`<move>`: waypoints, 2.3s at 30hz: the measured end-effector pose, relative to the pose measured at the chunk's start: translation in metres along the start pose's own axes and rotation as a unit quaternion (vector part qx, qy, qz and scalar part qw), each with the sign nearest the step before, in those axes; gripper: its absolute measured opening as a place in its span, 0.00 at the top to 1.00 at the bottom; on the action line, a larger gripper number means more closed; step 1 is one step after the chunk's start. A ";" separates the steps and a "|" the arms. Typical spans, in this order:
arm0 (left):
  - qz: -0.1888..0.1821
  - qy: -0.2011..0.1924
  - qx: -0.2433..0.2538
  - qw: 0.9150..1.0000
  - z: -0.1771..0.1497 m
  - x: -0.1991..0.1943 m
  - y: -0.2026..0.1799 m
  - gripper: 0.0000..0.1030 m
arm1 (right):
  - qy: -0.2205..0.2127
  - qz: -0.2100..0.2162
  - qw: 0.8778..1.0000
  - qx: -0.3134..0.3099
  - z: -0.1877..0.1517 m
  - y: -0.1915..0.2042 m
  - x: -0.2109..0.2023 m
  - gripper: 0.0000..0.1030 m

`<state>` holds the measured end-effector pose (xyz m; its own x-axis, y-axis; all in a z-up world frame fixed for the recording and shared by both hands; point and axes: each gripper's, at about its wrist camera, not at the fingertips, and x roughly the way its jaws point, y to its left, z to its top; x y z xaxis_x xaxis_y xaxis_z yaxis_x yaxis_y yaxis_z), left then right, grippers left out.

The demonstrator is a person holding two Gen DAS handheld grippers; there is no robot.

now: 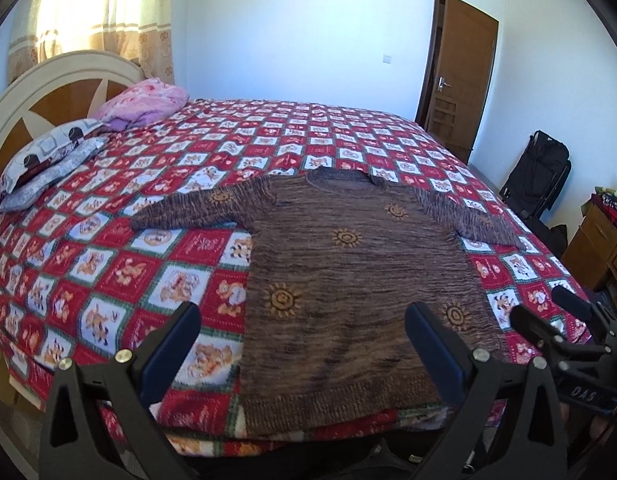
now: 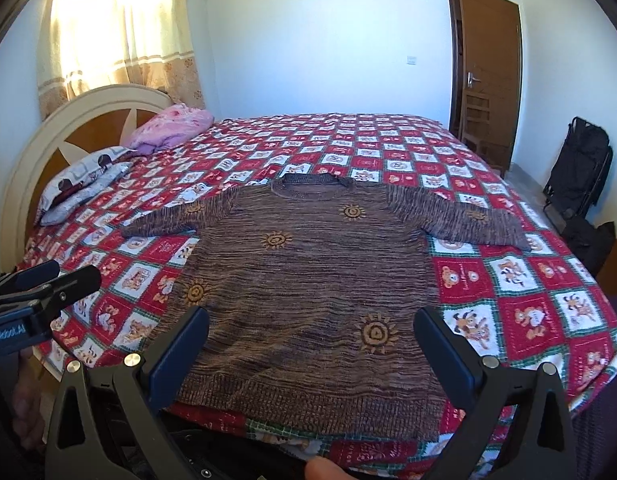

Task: Fold small clothes
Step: 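Grasp the sleeve cuff nearest the right tool with the right tool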

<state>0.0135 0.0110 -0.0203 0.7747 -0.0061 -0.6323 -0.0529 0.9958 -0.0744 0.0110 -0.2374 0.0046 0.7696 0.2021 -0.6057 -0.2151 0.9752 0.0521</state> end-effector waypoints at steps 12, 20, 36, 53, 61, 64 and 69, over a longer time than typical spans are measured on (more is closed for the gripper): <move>0.036 -0.004 0.073 0.997 0.035 0.078 0.016 0.00 | 0.042 -0.056 0.995 0.074 0.003 -0.099 0.075 0.01; 0.037 0.030 0.070 0.996 0.050 0.156 0.017 0.00 | 0.092 -0.114 0.978 0.150 0.009 -0.204 0.140 0.15; 0.078 0.104 0.019 0.991 0.064 0.258 0.042 0.00 | 0.111 -0.214 0.944 0.223 0.066 -0.346 0.200 0.37; 0.064 0.106 -0.011 0.992 0.055 0.281 0.052 0.00 | 0.135 -0.229 0.945 0.190 0.081 -0.362 0.244 0.79; 0.050 0.104 -0.031 0.993 0.052 0.283 0.056 0.00 | 0.099 -0.209 0.961 0.153 0.115 -0.325 0.239 0.93; 0.054 0.103 -0.027 0.993 0.052 0.283 0.055 0.00 | 0.092 -0.194 0.968 0.129 0.128 -0.301 0.242 0.93; 0.047 0.103 -0.025 0.993 0.051 0.283 0.056 0.00 | 0.089 -0.158 0.979 0.094 0.146 -0.254 0.253 0.94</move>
<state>0.2622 0.0697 -0.1645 0.6192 0.0640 -0.7826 -0.1545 0.9871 -0.0416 0.3479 -0.4210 -0.0455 0.6596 -0.1144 -0.7429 0.1435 0.9893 -0.0249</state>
